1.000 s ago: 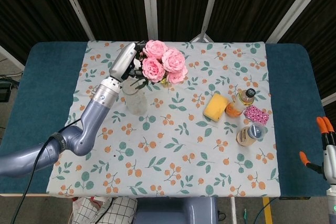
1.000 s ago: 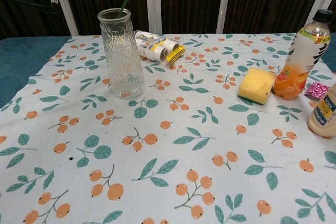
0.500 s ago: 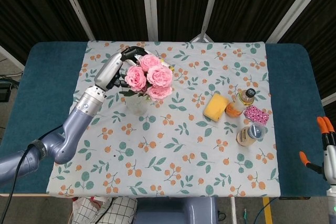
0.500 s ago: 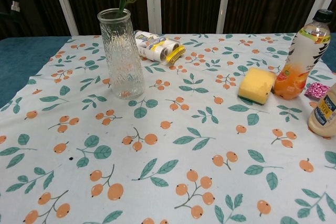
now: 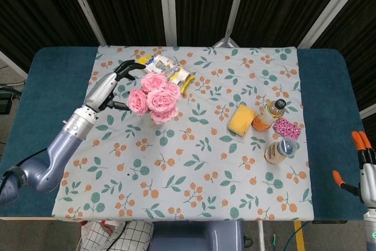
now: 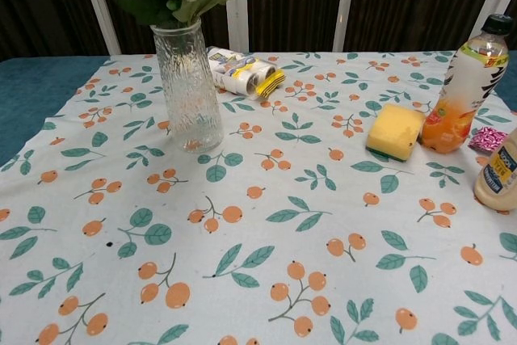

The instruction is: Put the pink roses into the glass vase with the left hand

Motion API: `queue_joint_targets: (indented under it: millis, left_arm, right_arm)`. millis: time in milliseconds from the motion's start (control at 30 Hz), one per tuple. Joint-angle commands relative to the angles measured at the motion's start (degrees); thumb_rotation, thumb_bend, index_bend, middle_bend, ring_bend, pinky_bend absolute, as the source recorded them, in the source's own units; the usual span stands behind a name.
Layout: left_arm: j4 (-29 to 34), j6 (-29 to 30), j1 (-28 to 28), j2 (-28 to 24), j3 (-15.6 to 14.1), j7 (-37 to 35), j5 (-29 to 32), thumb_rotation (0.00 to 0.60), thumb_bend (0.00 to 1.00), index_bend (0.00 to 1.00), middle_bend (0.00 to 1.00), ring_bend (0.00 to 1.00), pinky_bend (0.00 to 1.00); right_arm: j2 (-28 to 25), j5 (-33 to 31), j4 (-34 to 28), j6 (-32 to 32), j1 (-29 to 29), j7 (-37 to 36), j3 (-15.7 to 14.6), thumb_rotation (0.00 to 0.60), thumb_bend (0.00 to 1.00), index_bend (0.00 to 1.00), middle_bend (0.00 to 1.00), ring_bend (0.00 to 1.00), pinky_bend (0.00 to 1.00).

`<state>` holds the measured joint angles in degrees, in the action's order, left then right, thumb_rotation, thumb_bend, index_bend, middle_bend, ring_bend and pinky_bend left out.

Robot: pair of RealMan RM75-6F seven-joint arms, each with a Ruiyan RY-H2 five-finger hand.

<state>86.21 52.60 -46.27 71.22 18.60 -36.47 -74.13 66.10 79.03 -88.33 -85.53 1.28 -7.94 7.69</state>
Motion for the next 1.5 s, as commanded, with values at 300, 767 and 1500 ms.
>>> queue_joint_targets:
  millis: [300, 767, 1500]
  left_arm:
    - [-3.8, -2.8, 4.2, -2.9, -3.1, -3.8, 2.4, 0.600, 0.32, 0.12, 0.07, 0.00, 0.17]
    - [-1.8, 1.3, 12.3, -7.5, -8.6, 3.6, 1.8, 0.600, 0.31, 0.11, 0.09, 0.00, 0.16]
    - [12.4, 37.6, 37.4, -8.4, -19.4, 38.6, -6.9, 0.600, 0.34, 0.14, 0.09, 0.00, 0.12]
  right_arm:
    - [-0.1, 0.7, -0.7, -0.4, -0.1, 0.4, -0.3, 0.600, 0.32, 0.02, 0.04, 0.11, 0.07]
    - [-0.2, 1.8, -1.3, -0.5, 0.0, 0.3, -0.7, 0.600, 0.32, 0.02, 0.04, 0.11, 0.07]
    - [-2.6, 9.7, -1.9, -4.4, -0.3, 1.8, -3.0, 0.600, 0.32, 0.02, 0.04, 0.11, 0.07]
